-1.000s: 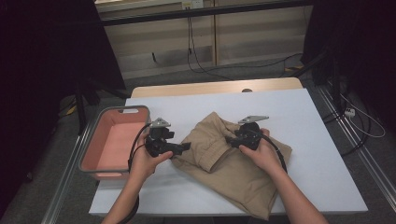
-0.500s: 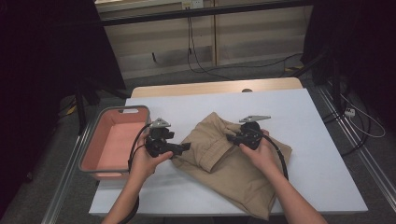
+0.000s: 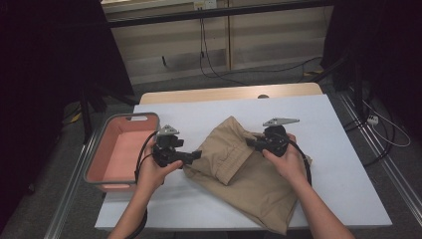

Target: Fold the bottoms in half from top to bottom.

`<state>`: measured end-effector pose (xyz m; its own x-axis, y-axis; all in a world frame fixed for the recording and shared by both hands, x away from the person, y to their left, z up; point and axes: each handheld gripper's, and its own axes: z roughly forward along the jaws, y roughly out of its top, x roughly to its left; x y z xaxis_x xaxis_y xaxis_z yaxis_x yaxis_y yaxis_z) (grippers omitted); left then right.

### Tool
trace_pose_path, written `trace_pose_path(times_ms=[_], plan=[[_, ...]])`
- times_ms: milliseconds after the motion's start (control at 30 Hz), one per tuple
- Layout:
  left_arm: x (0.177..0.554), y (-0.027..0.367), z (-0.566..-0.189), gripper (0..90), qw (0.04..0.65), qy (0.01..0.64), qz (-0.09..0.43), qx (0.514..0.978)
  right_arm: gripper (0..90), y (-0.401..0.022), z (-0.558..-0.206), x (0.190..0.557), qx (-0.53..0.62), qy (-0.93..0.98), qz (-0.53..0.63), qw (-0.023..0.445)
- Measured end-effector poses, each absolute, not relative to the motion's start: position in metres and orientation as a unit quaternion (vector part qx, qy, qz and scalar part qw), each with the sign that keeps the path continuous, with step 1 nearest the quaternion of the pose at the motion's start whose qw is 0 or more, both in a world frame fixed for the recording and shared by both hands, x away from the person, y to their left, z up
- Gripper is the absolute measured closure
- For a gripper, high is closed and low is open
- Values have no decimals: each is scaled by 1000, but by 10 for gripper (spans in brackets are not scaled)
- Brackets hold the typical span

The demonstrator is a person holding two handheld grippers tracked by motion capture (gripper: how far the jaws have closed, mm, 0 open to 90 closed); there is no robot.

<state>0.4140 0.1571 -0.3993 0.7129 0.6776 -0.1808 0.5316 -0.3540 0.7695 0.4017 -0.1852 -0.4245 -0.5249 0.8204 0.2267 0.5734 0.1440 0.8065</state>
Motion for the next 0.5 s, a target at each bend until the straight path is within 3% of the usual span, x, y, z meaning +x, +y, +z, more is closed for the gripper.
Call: trace_pose_path(times_ms=[500], plan=[[413,158,-398,98,433,368,88,818,727,-208,-420,388,470,747,449,137]])
